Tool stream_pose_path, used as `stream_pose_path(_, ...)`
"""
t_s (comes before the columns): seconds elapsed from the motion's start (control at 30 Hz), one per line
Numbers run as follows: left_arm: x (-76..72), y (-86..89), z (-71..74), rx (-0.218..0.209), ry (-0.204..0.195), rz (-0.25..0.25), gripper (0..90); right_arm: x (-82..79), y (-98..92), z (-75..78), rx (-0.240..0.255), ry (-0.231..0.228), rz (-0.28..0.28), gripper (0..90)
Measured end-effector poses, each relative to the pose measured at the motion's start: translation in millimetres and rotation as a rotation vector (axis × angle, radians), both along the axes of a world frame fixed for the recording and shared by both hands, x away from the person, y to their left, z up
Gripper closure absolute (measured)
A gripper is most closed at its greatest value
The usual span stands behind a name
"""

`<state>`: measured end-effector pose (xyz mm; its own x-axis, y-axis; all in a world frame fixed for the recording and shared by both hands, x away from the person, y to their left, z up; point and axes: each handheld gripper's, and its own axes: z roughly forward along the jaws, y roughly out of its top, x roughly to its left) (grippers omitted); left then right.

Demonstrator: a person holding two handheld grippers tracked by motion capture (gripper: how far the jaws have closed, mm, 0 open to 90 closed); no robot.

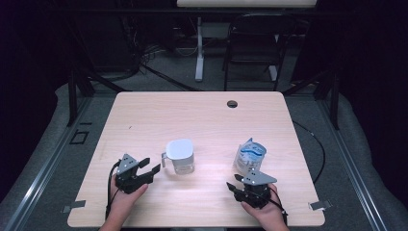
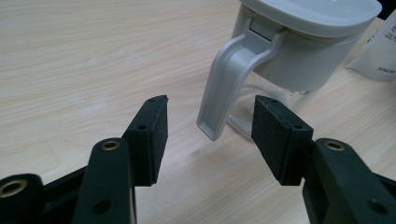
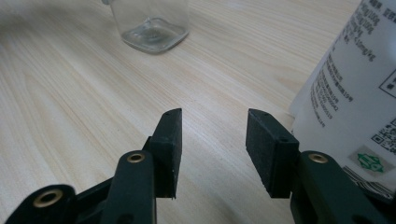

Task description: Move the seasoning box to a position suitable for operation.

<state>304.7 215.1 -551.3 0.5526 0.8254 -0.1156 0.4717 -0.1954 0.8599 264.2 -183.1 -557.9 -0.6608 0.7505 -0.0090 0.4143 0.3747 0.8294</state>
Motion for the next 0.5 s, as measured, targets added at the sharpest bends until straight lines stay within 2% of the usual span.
stream_pose_path(0.1,2.3,-4.9,0.5,0.014,0.002,0.002,46.2,-1.5,0.1,1.8,-0.013,-0.01,0.001,59.4)
stream_pose_path(0.3,9.3,-13.3,3.2,0.017,0.004,0.005,46.7,-2.0,1.1,3.2,-0.005,-0.005,-0.006,62.4)
stream_pose_path(0.5,18.5,-21.3,0.3,0.024,0.025,-0.008,50.3,-3.1,4.3,3.8,0.026,0.005,0.019,63.4)
